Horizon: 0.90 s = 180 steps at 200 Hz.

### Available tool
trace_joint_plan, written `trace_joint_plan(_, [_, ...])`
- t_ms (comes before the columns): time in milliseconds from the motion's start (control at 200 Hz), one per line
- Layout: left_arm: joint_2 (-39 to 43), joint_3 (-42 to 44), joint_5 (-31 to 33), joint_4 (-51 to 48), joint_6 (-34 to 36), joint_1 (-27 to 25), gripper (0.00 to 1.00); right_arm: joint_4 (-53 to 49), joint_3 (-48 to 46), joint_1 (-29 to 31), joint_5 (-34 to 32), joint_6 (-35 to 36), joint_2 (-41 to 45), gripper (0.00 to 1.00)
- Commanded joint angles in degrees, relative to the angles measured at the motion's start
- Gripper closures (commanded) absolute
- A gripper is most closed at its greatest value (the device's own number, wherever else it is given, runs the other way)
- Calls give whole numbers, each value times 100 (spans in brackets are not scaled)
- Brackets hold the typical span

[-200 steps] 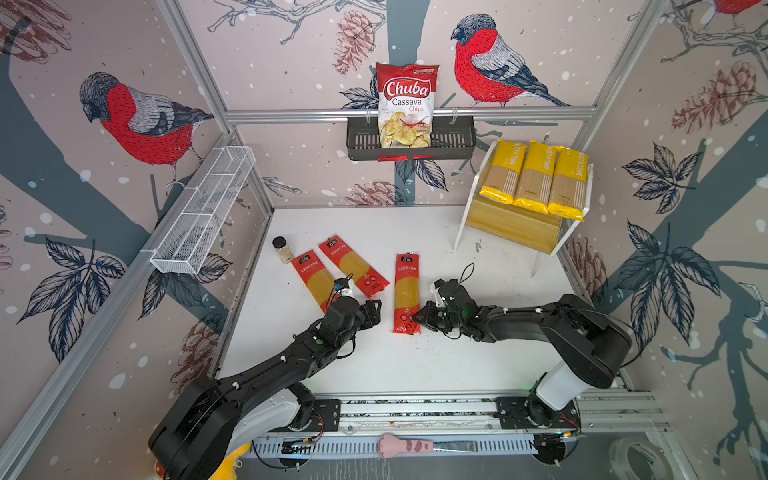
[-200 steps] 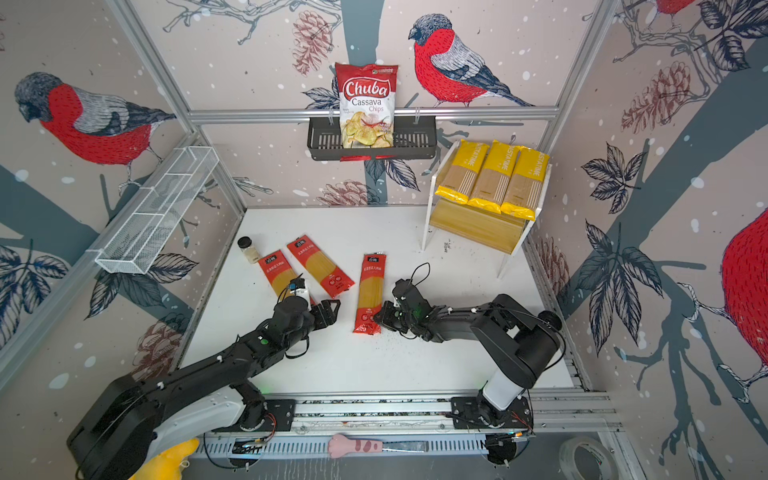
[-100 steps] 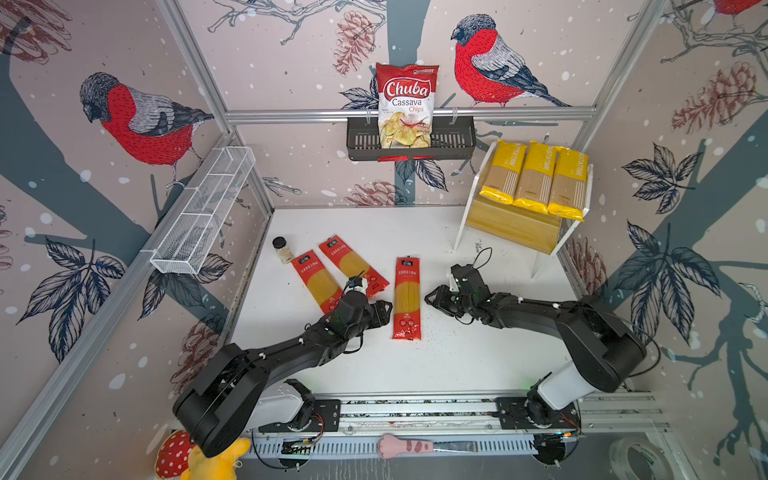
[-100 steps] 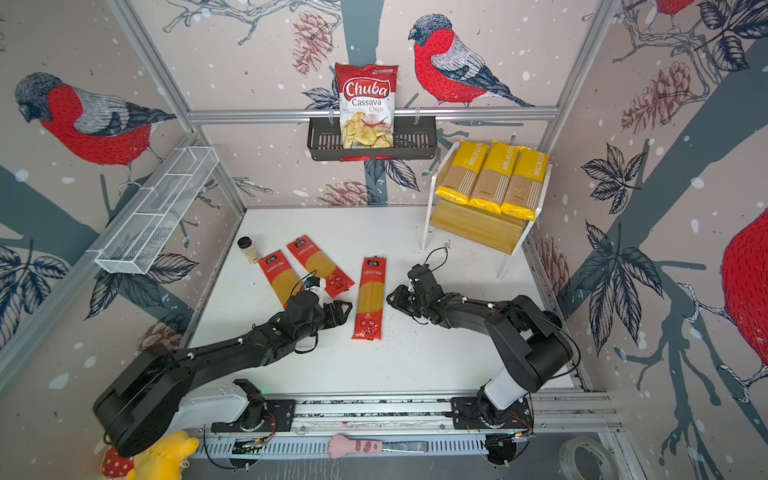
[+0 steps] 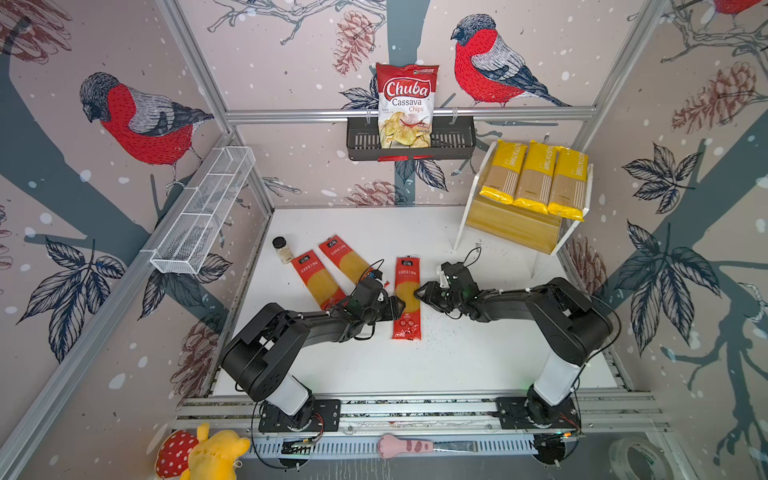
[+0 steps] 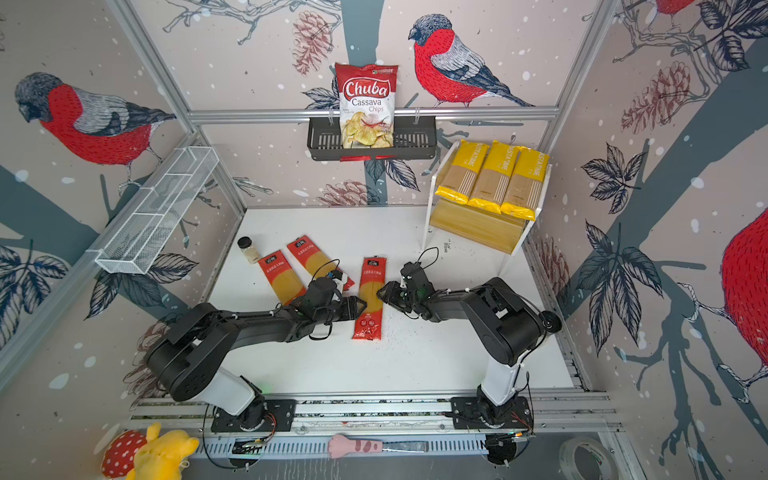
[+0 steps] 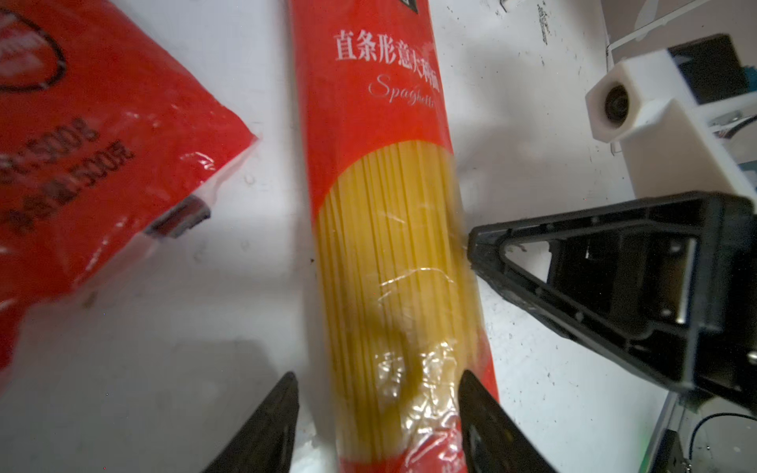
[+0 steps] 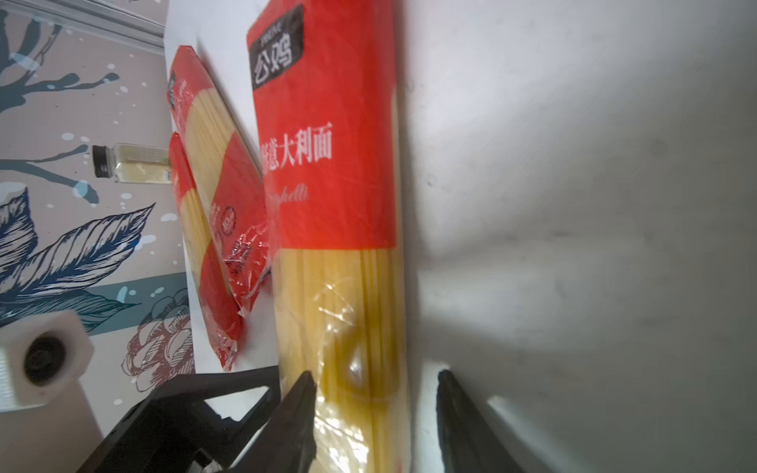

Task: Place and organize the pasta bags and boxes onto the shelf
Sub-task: 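Grasp the spaghetti pack's middle with the left gripper while right grips its end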

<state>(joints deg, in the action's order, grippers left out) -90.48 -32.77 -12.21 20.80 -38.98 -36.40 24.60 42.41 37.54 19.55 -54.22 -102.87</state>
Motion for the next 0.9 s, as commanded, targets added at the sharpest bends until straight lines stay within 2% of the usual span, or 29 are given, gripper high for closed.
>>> trace_joint_plan(0, [-133,-36,-132,256,103,22,42,129,43,35,73,-87,-189,50])
trace_joint_plan(170, [-369,-19,-150,294,162,58,49,346,58,107,143,56,-424,52])
trace_joint_plan(325, [-427,58,-170,331,199,124,58,959,-62,113,617,95,-653,58])
trace_joint_plan(510, [-427,96,-225,363,220,169,69,1347,-163,102,771,95,-656,72])
trace_joint_plan(695, [-282,128,-324,359,146,169,69,1498,-168,104,789,46,-622,80])
trace_joint_plan(896, [342,234,-318,118,213,182,66,1812,-273,87,805,-70,-468,86])
